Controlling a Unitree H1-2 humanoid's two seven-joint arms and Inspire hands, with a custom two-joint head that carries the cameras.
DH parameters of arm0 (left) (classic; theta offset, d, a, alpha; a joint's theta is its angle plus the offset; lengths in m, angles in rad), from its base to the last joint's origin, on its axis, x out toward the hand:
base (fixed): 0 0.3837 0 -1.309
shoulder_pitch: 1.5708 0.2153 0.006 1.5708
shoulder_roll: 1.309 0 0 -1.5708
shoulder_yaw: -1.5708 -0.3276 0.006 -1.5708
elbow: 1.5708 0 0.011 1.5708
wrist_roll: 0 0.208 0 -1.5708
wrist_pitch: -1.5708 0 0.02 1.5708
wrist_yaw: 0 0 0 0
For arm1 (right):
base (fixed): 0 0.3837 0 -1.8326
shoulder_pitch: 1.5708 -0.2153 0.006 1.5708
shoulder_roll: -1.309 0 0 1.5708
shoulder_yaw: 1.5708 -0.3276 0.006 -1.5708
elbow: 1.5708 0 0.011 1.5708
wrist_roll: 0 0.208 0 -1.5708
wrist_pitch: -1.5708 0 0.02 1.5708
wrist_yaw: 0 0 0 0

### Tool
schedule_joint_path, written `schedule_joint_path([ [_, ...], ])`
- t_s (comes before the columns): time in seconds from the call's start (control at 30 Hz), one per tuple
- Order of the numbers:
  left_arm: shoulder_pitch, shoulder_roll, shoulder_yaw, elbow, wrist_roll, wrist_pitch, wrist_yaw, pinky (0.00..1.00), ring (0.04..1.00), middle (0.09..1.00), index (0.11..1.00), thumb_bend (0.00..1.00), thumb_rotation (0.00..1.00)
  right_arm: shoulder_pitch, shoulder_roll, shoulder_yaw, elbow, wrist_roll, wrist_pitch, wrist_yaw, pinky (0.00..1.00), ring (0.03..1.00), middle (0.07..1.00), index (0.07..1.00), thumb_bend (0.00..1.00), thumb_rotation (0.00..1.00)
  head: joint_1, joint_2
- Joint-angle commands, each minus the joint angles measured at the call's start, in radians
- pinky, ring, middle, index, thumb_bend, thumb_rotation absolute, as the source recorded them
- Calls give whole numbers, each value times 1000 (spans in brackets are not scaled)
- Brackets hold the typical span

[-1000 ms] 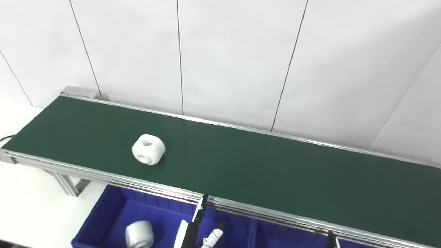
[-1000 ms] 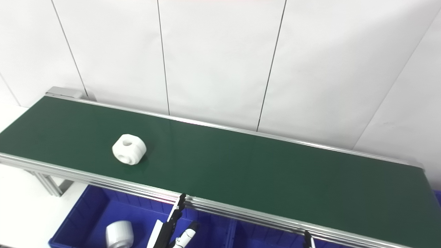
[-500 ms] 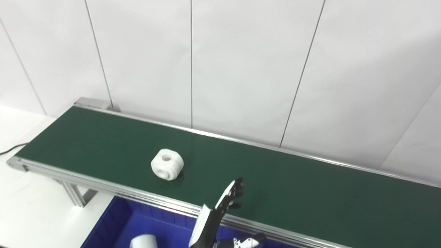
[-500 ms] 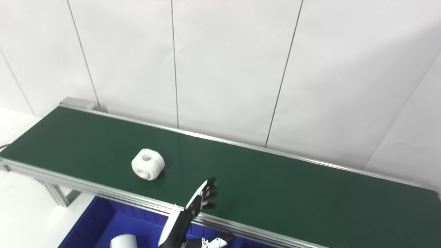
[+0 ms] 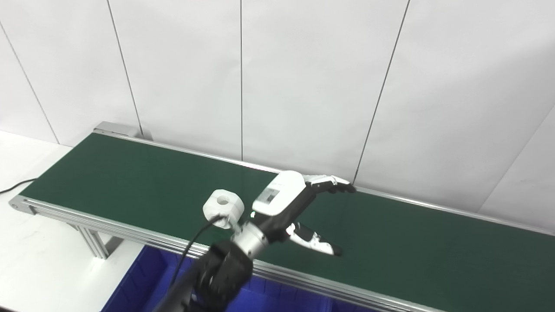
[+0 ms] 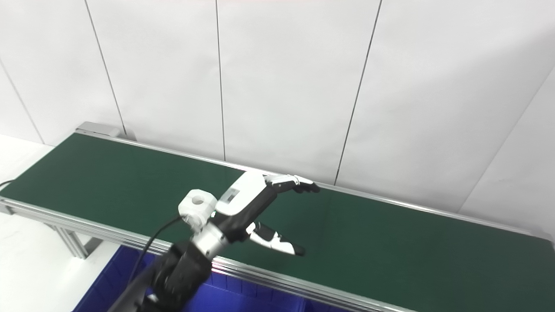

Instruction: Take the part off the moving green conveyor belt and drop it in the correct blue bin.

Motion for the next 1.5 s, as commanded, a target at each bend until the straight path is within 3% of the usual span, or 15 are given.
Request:
schedule_joint_path([
  [0.0,-78,25,-3,13,21,-23,-5,695,711,747,751,943,167,-4,8,1,-33,5,-55,1,989,998,1000,1000,824,1000,-2,4],
  [0.27,-209,85,-27,218,23,-51,-30,723,756,781,757,993,145,-3,16,1,-48,-17,-44,-6,1000,1000,1000,1000,843,1000,-13,17],
  [0.53,-245,110,-40,367,21,-82,-8,712,770,789,770,984,136,2,18,1,-57,-26,-42,-3,1000,1000,1000,1000,850,1000,-24,33],
  [0.83,-238,142,-64,472,52,-94,-2,730,800,804,782,975,135,5,14,0,-53,15,-42,20,1000,1000,1000,1000,869,1000,-29,43],
  [1.37,-311,177,-140,597,159,-98,32,761,827,819,791,971,177,15,14,1,-60,22,-41,31,984,981,1000,1000,889,993,-44,53],
  [1.47,-319,175,-144,611,182,-104,80,748,815,813,781,981,174,15,13,1,-57,29,-46,35,984,981,1000,1000,888,983,-47,53],
])
